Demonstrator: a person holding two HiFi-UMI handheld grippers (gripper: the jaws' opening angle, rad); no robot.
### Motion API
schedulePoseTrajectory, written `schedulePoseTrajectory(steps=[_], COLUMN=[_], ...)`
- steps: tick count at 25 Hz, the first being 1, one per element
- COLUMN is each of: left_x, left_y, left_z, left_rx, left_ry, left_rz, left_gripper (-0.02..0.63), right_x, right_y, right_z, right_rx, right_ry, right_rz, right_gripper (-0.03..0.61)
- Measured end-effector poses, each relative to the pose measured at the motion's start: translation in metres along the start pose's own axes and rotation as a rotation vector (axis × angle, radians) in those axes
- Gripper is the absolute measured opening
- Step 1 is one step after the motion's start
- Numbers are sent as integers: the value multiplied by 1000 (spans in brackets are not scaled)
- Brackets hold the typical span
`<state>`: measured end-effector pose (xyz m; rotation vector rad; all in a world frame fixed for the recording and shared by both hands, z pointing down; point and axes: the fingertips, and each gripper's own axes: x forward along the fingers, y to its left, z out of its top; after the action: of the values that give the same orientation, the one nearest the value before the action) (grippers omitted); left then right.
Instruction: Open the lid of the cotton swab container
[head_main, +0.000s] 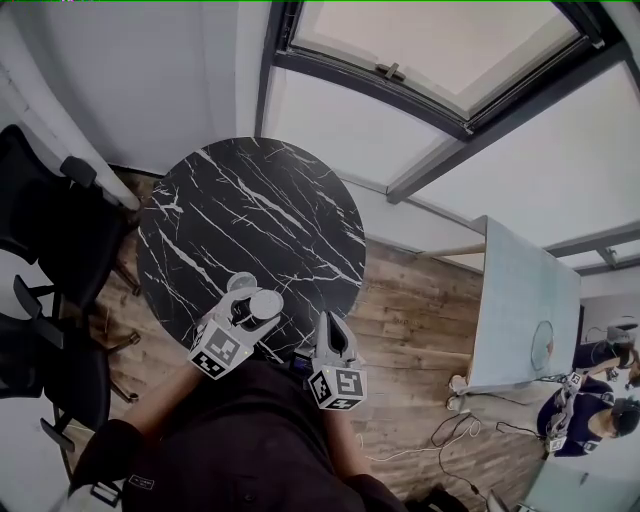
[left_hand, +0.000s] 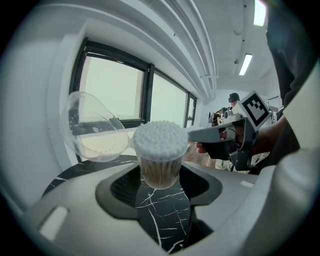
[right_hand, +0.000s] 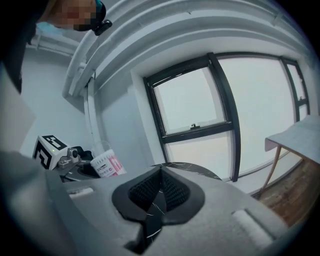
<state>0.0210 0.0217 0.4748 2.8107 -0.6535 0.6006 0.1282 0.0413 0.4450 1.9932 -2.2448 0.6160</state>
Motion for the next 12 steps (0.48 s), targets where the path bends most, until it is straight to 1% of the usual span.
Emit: schedulePoseTrajectory(steps=[3, 7, 12], left_x=[0, -1, 1], left_y=[0, -2, -6], left_z=[1, -2, -9], left_rx=[-3, -3, 1], left_ry=[-7, 3, 24], left_rz=[-1, -11, -25], left_gripper=[253, 253, 253], right_x=[-2, -3, -3], right_y=[5, 8, 10], right_z=[-2, -4, -6], right_rx=[3, -14, -8], right_ry=[-2, 11, 19], right_rz=[28, 28, 37], right_gripper=[-3, -3, -3])
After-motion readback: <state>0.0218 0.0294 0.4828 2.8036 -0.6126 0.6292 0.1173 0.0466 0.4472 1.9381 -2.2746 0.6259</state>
